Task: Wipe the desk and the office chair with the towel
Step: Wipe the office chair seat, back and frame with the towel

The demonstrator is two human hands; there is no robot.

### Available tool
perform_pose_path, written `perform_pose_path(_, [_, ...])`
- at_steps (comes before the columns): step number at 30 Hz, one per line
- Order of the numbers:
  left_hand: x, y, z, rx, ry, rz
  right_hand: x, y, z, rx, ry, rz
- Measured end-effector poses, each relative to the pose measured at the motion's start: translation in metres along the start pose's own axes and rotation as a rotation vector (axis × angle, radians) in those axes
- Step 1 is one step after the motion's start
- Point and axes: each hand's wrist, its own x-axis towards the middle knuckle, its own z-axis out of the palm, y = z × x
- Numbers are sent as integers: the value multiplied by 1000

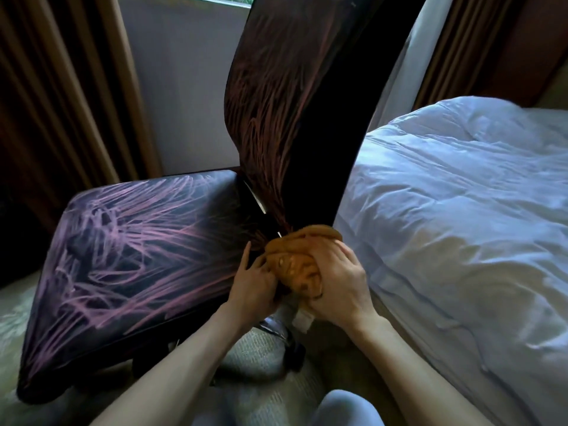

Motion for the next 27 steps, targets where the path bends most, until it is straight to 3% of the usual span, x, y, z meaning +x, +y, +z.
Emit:
perform_pose_path(4, [1, -1, 1, 124, -147, -66, 57, -30, -28, -58, 420, -99])
perform_pose_path(6, [3, -2, 0, 141, -183, -79, 91, -33, -38, -149, 506, -124])
perform_pose_path(9, [4, -3, -7, 147, -220, -54, 113, -26, -29, -217, 392, 2])
perform_pose_path(13, [10, -7, -26, 98, -265, -26, 75, 3, 7, -179, 276, 10])
perform_pose_path(18, [-7, -43, -72, -70, -37, 14, -2, 24, 46, 37, -68, 111])
perform_pose_path(21, [-54, -80, -98, -190, 144, -182, -25, 15, 69, 235, -49, 237])
perform_pose_path(27, [-151, -141, -108, -256, 212, -704, -17, 8, 97, 370, -97, 484])
